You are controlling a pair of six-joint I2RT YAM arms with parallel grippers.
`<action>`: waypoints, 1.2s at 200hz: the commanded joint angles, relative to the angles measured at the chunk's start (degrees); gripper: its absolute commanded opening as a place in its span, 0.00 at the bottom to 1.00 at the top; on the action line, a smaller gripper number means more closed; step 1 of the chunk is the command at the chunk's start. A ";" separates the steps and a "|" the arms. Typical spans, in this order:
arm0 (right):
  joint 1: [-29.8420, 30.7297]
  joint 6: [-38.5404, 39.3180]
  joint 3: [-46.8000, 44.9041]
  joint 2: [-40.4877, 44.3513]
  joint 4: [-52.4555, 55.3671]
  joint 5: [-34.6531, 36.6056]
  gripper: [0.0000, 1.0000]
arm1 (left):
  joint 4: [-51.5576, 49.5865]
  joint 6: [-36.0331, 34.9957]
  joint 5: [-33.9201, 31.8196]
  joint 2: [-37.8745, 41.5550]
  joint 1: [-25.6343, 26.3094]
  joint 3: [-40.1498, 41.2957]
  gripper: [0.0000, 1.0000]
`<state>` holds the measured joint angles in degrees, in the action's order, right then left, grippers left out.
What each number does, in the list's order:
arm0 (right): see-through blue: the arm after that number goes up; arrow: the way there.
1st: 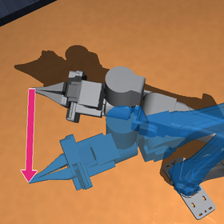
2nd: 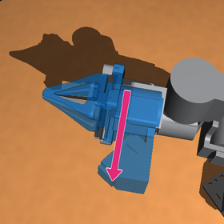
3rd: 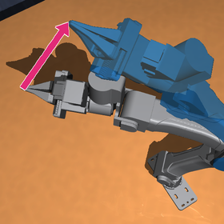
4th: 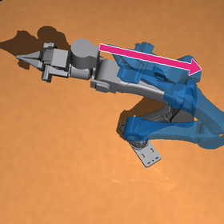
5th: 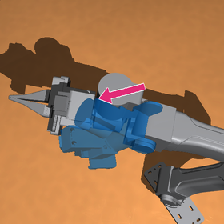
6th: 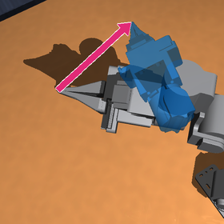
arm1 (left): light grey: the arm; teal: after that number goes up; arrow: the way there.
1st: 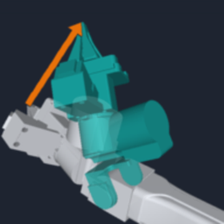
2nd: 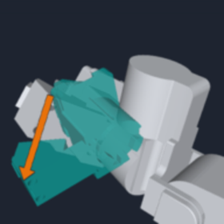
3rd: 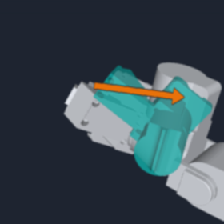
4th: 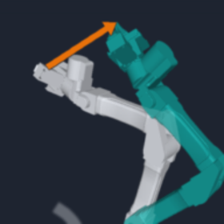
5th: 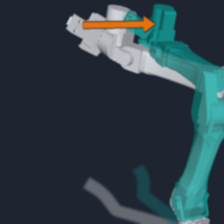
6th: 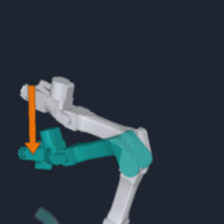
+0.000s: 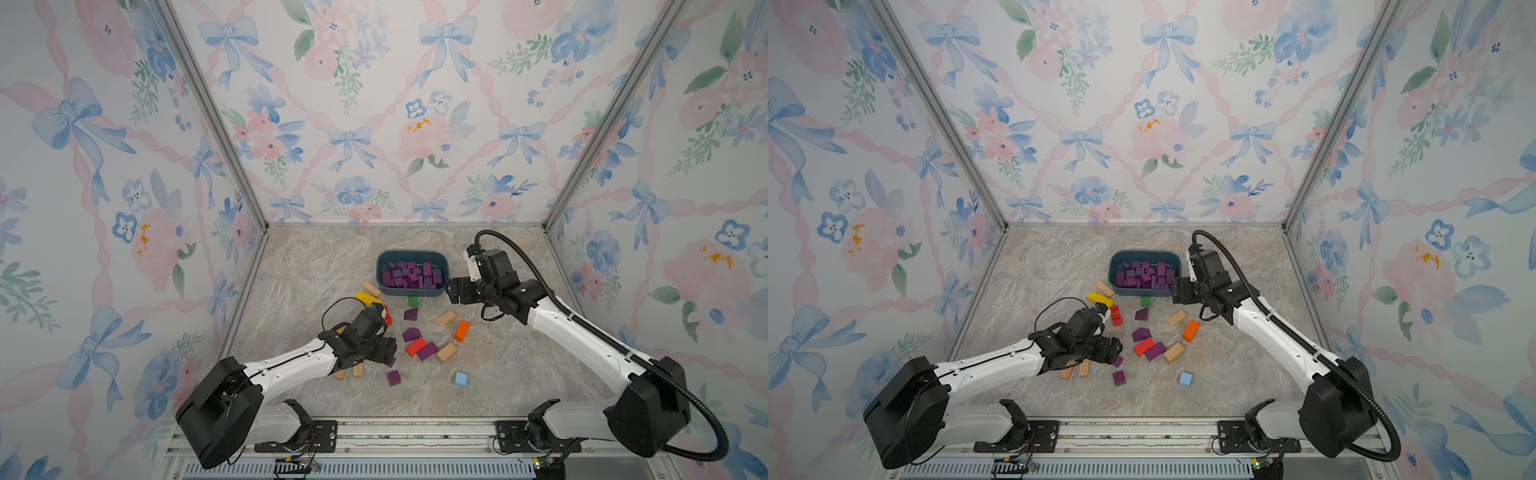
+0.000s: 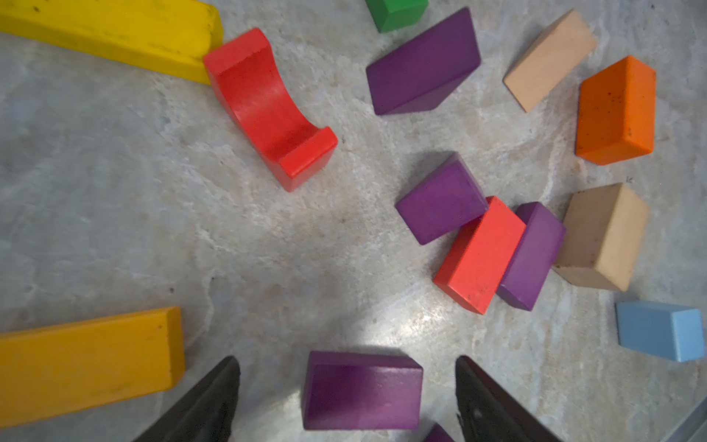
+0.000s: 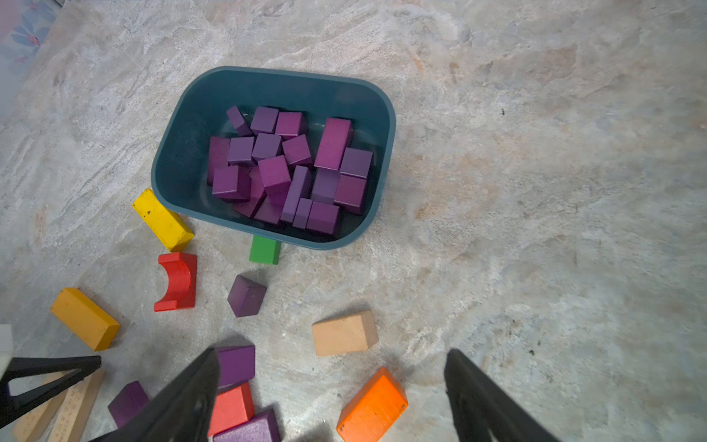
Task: Pick purple bricks into the storage bin
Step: Pick up the building block from the center of the board.
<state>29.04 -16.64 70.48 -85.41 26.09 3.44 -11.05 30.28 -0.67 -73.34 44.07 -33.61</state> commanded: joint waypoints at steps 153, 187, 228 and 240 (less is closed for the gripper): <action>-2.32 0.38 -2.52 2.74 2.13 -0.89 0.91 | -5.01 -0.34 -1.35 -8.10 3.34 -3.39 0.83; -2.44 0.47 -2.38 3.48 2.60 -0.50 0.91 | -5.33 -0.30 -2.73 -9.32 3.47 -3.64 0.81; -2.54 1.19 -2.54 4.60 3.29 1.04 0.93 | -5.87 -0.24 -3.22 -11.09 3.47 -3.93 0.77; -2.71 1.18 -2.80 4.96 3.18 1.04 0.94 | -6.08 -0.31 -3.38 -11.43 3.56 -3.99 0.76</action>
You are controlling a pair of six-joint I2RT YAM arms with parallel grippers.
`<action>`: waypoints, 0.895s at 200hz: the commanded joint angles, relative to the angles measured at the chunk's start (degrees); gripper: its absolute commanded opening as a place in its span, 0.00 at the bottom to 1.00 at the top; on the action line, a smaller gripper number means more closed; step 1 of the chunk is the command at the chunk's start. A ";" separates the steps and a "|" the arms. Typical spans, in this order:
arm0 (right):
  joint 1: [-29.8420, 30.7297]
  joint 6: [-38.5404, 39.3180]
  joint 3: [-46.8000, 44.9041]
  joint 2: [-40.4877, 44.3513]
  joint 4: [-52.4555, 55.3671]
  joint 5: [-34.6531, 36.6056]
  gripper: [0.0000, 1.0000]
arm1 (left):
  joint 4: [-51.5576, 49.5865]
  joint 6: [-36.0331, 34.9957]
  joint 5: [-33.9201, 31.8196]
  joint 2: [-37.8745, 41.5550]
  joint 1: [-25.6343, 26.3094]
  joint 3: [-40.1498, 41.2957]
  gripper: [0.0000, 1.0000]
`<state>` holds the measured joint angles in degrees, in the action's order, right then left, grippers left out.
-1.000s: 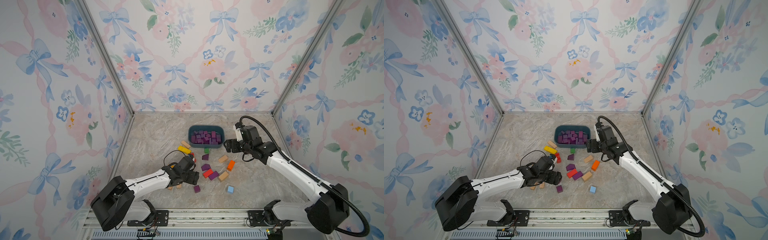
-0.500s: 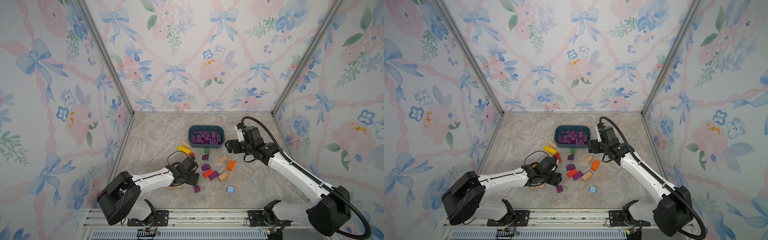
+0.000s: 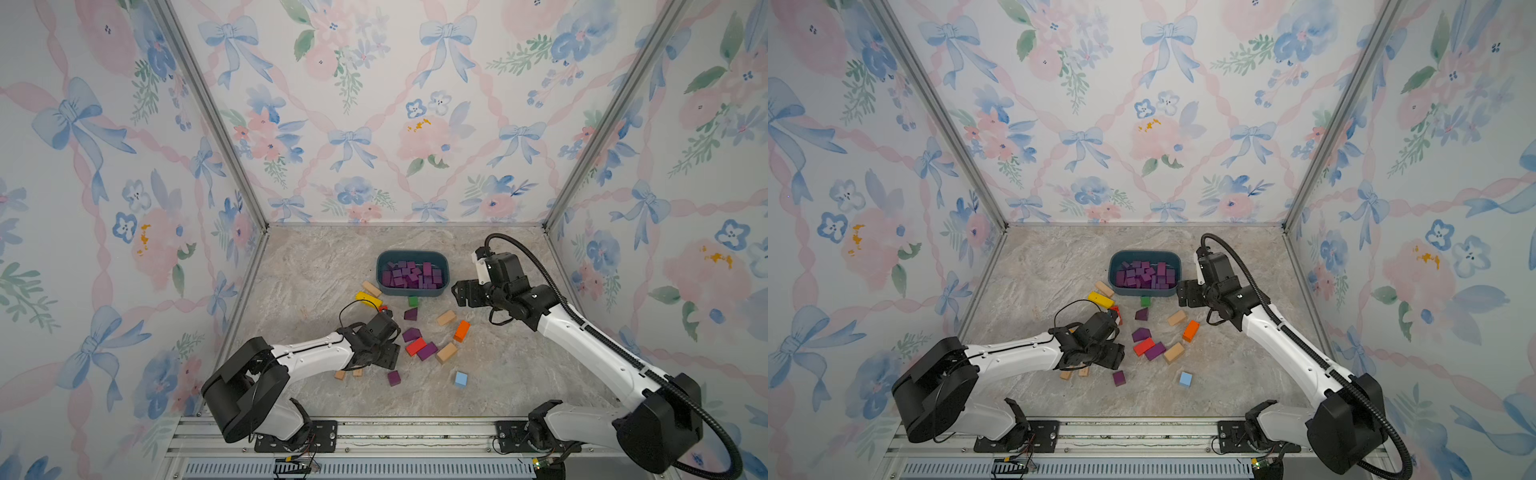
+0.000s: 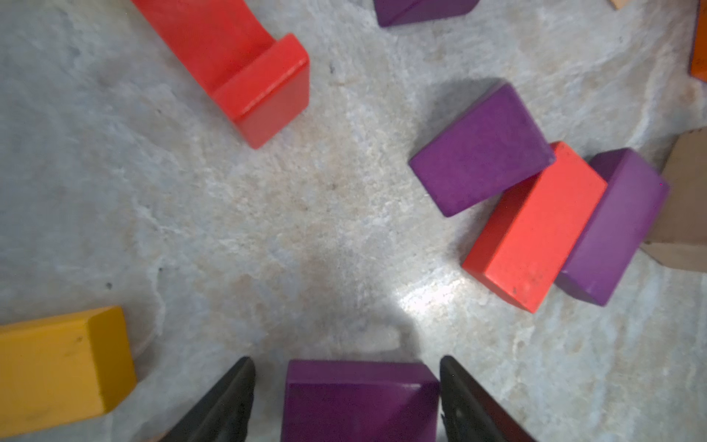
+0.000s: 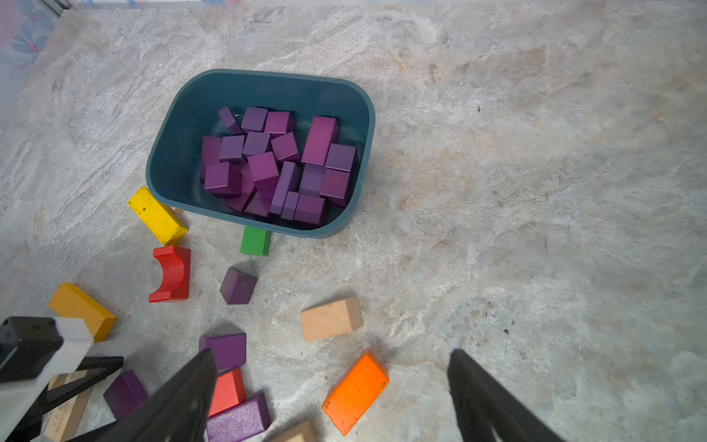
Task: Pick purple bricks into the storage bin
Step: Pick up the building block from the center of the board.
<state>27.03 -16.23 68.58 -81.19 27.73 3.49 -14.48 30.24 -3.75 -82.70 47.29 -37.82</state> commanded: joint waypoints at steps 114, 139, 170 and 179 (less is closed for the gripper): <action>-2.41 0.15 -1.23 1.11 1.98 1.64 0.97 | -5.05 1.06 -2.77 -1.57 2.15 -0.03 0.81; -2.82 -0.03 -1.48 1.72 2.07 1.44 0.97 | -5.47 1.11 -3.49 -2.64 2.19 -0.15 0.81; -3.43 -0.03 -2.11 2.60 2.11 1.76 0.97 | -6.17 0.96 -4.05 -3.48 2.37 -0.39 0.80; -3.67 -0.18 -2.30 2.86 2.07 2.11 0.97 | -6.47 0.96 -4.31 -3.48 2.48 -0.43 0.81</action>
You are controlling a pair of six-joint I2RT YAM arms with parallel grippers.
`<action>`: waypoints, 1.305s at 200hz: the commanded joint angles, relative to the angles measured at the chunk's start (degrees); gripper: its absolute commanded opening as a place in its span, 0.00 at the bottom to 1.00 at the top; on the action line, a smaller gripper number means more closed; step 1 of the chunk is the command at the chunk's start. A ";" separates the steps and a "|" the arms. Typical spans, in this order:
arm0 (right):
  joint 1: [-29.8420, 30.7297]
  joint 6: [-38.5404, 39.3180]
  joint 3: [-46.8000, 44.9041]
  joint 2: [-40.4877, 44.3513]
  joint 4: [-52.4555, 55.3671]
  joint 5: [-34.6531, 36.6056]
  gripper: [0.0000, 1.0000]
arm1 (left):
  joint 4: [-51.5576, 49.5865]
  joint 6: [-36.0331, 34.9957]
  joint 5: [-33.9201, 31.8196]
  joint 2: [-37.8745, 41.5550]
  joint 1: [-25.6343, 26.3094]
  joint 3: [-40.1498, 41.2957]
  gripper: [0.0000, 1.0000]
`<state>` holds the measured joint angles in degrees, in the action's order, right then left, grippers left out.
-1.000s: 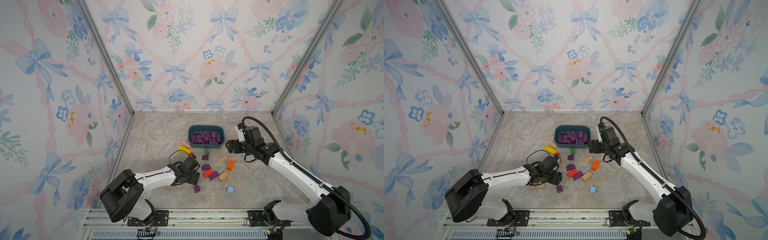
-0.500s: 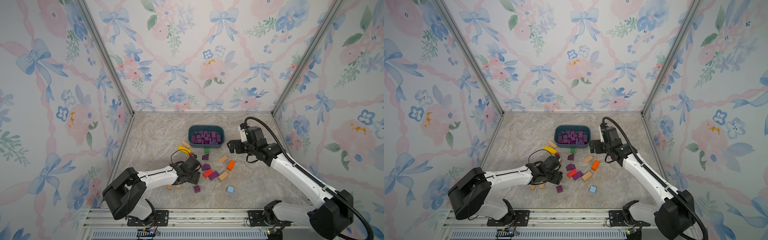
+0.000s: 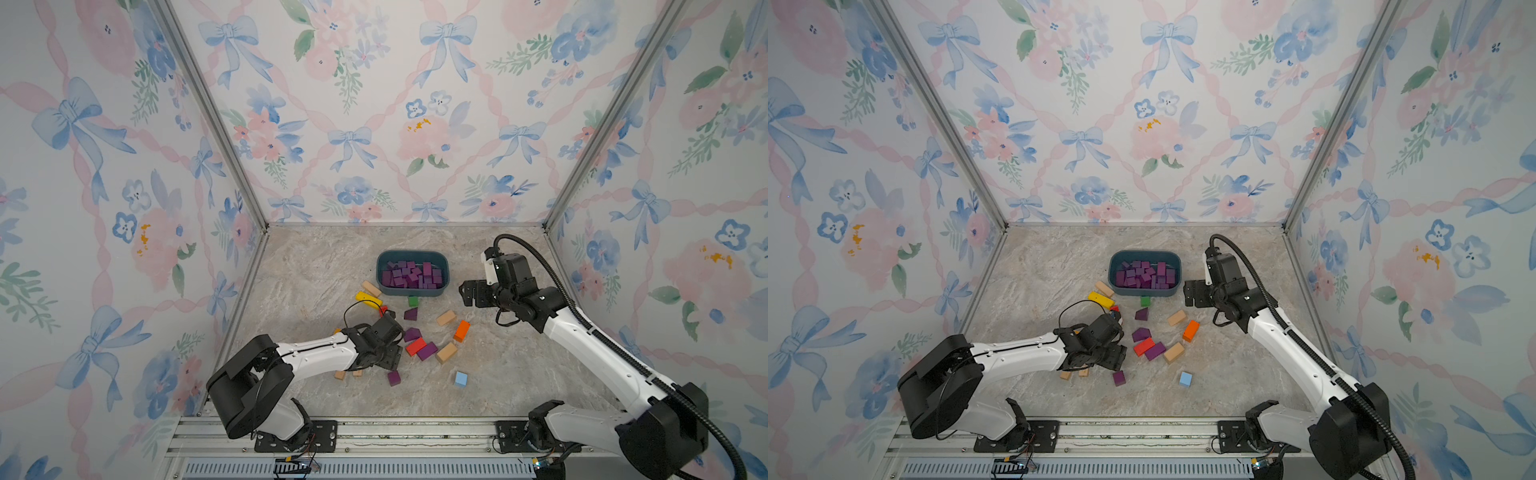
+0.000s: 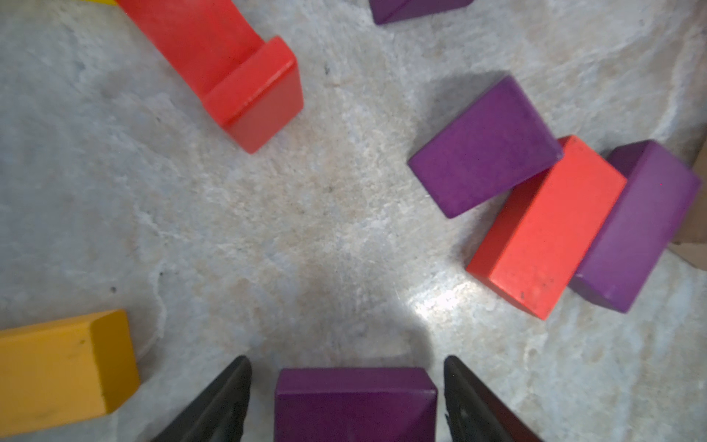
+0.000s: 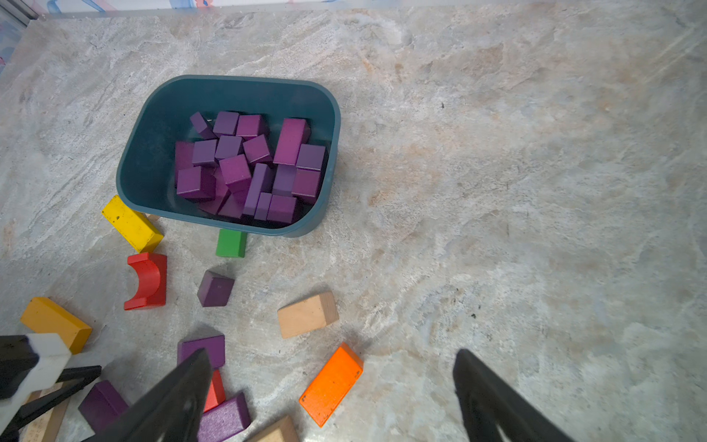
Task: Pick purple bricks into the storage bin
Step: Pick up the building block from the center of the board.
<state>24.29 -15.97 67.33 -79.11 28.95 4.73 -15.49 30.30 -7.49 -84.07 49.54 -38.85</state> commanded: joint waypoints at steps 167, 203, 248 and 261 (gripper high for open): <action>-3.22 -0.55 -1.02 0.09 1.55 -0.07 0.97 | -6.66 0.47 -4.29 -7.16 1.00 -2.78 0.59; -3.48 -0.49 -1.24 -0.29 1.28 -0.08 0.97 | -6.61 -0.69 -5.14 -8.59 0.30 -6.28 0.55; -3.73 -0.56 -1.85 0.01 1.20 -0.24 0.97 | -6.57 -3.74 -6.25 -8.94 -2.77 -13.23 0.55; -3.91 -0.64 -1.98 0.10 1.12 -0.38 0.97 | -6.58 -5.07 -6.20 -8.92 -3.71 -15.76 0.54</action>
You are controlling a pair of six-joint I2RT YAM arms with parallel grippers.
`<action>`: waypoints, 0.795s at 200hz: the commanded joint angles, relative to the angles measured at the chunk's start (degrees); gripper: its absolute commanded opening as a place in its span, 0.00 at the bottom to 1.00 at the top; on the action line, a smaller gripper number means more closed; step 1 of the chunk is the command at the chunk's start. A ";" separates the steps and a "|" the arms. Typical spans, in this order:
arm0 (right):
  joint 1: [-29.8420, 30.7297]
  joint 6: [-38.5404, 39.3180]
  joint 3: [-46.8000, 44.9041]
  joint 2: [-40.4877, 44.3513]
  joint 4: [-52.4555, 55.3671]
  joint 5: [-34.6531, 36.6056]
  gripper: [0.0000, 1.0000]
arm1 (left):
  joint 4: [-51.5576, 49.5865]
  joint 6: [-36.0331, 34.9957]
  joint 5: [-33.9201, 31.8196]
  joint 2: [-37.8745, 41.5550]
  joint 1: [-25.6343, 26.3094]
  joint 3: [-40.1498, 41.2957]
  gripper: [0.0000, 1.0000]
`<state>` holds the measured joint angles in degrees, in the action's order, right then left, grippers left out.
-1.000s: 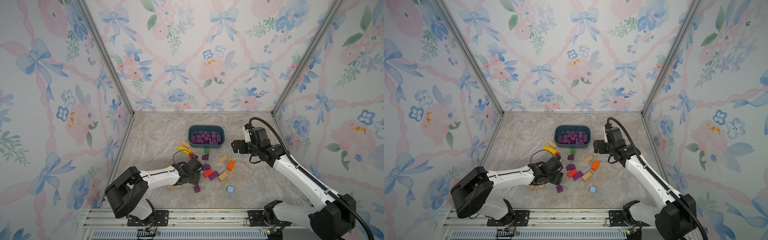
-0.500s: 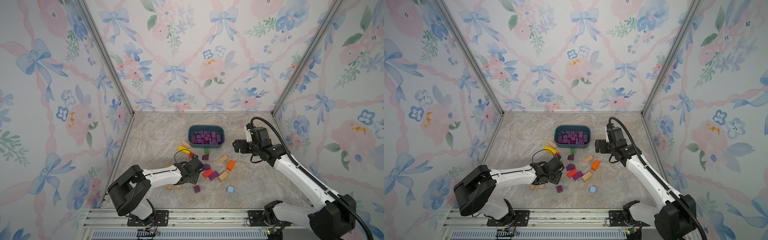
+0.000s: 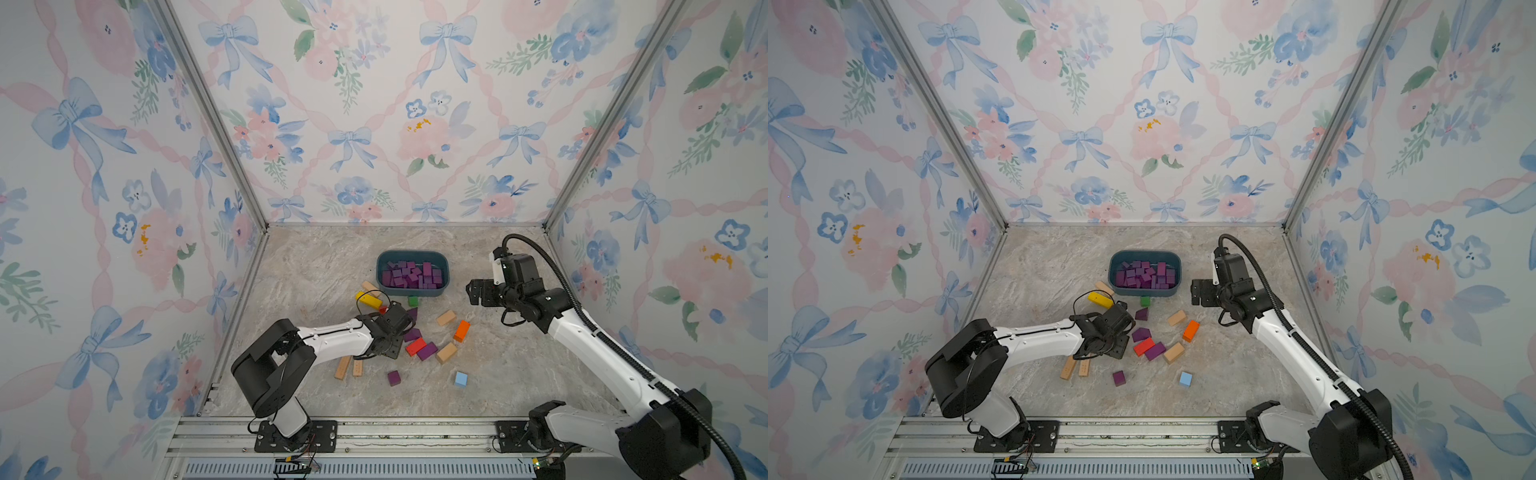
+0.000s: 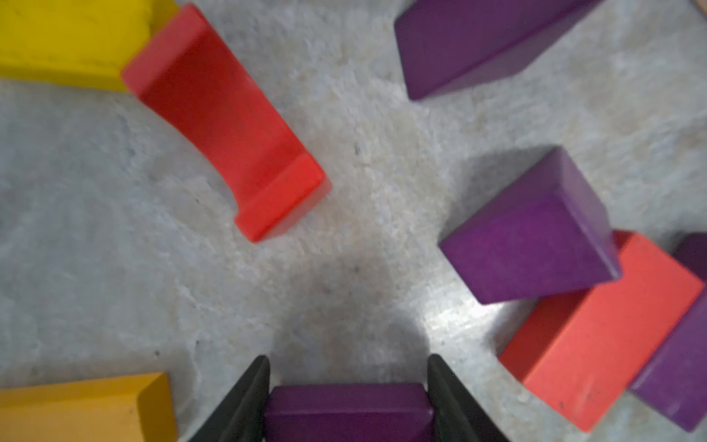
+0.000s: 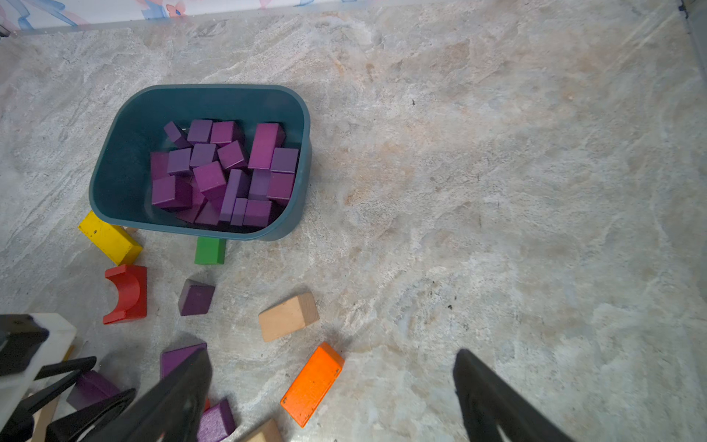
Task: Pick purple bricks into the storage bin
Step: Pick up the building block from the center of the board, then place the building block in the storage box.
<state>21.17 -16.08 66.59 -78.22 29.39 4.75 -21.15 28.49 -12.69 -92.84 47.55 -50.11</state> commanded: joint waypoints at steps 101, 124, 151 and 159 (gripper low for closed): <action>-2.16 -0.33 -2.15 -2.05 -0.57 -2.90 0.97 | -0.48 -13.03 -2.05 -11.94 -11.44 -30.68 0.53; -2.11 0.78 -2.40 -1.86 0.72 -0.72 0.97 | -0.35 -13.64 -1.40 -16.86 -14.32 -34.80 0.53; -2.10 0.98 -3.03 -1.59 1.22 -3.39 0.97 | -0.22 -14.25 -1.51 -21.28 -16.04 -39.04 0.53; -2.10 0.79 -3.25 -1.50 1.14 -4.31 0.97 | -0.13 -14.41 -1.39 -22.51 -16.45 -40.29 0.55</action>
<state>19.53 -15.84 64.64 -78.65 29.41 2.79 -20.84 16.01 -14.15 -112.60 32.05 -86.83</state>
